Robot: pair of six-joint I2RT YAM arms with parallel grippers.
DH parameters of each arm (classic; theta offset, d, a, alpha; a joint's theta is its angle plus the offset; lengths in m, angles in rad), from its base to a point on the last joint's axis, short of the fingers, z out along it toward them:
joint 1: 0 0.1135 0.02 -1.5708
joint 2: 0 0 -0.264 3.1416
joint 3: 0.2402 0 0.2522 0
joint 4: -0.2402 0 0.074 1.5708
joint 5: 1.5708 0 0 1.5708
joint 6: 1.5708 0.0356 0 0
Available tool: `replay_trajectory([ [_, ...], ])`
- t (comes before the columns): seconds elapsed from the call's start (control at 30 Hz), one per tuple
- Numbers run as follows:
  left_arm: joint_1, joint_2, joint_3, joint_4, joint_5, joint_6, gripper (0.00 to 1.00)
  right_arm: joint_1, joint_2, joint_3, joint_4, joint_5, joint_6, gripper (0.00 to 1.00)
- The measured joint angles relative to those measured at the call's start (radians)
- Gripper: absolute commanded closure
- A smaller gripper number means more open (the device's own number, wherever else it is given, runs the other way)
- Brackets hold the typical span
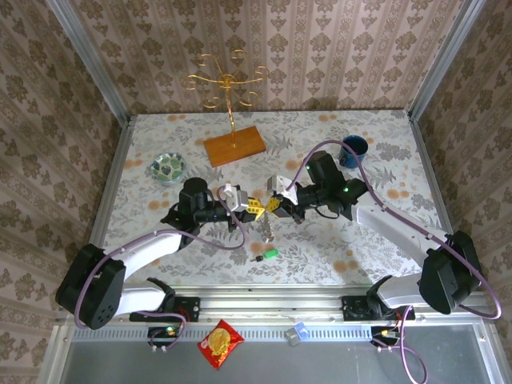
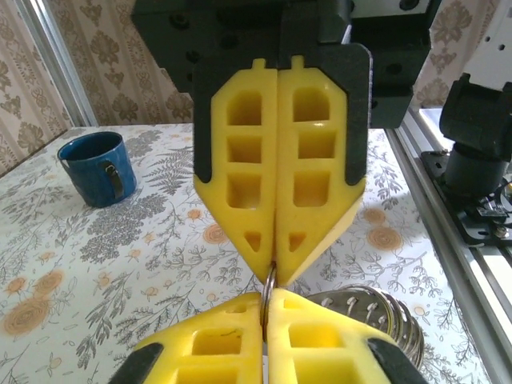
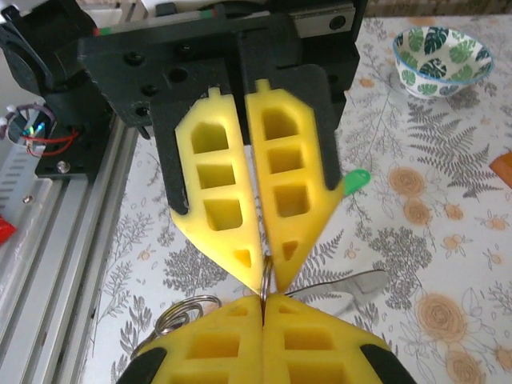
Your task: Put the keys on the keyring
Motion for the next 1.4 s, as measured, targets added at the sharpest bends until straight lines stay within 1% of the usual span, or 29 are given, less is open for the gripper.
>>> replay_trajectory([
  [0.03, 0.0, 0.0, 0.01, -0.023, 0.001, 0.014, 1.0, 0.002, 0.0, 0.008, -0.015, 0.008, -0.009, 1.0],
  [0.13, 0.0, 0.0, 0.028, -0.058, 0.006, 0.037, 1.0, 0.007, 0.002, 0.029, -0.046, 0.022, -0.021, 1.0],
  [0.17, -0.002, 0.0, 0.031, -0.066, 0.008, 0.042, 1.0, 0.008, 0.002, 0.032, -0.05, 0.024, -0.022, 0.97],
  [0.2, -0.005, 0.0, 0.033, -0.07, 0.008, 0.045, 1.0, 0.008, 0.002, 0.032, -0.051, 0.024, -0.022, 0.87],
  [0.23, -0.005, 0.0, 0.034, -0.072, 0.008, 0.047, 1.0, 0.007, 0.002, 0.032, -0.049, 0.023, -0.016, 0.79],
  [0.27, -0.005, 0.0, 0.034, -0.071, 0.008, 0.047, 1.0, 0.005, 0.001, 0.026, -0.034, 0.019, -0.002, 0.74],
  [0.3, -0.006, 0.0, 0.032, -0.068, 0.003, 0.046, 1.0, 0.0, -0.007, 0.011, 0.004, 0.006, 0.014, 0.71],
  [0.37, -0.005, 0.0, 0.021, -0.038, -0.002, 0.033, 1.0, -0.016, -0.043, -0.04, 0.088, -0.016, 0.057, 0.69],
  [0.47, -0.004, 0.0, -0.003, 0.04, -0.003, -0.009, 1.0, -0.058, -0.102, -0.119, 0.178, -0.029, 0.11, 0.69],
  [0.53, -0.002, 0.002, -0.017, 0.103, 0.0, -0.045, 1.0, -0.074, -0.111, -0.14, 0.216, -0.032, 0.131, 0.68],
  [0.73, 0.015, 0.054, -0.029, 0.298, 0.025, -0.156, 1.0, -0.069, -0.102, -0.154, 0.256, -0.042, 0.159, 0.68],
  [1.0, 0.015, 0.081, -0.03, 0.381, 0.048, -0.212, 1.0, -0.055, -0.099, -0.157, 0.312, -0.048, 0.192, 0.69],
  [1.27, 0.015, 0.097, -0.03, 0.421, 0.07, -0.235, 1.0, -0.037, -0.097, -0.157, 0.333, -0.044, 0.203, 0.77],
  [1.33, 0.015, 0.104, -0.03, 0.429, 0.074, -0.241, 1.0, -0.035, -0.094, -0.157, 0.341, -0.044, 0.206, 0.81],
  [1.4, 0.015, 0.107, -0.03, 0.435, 0.076, -0.248, 1.0, -0.035, -0.092, -0.157, 0.347, -0.045, 0.216, 0.89],
])
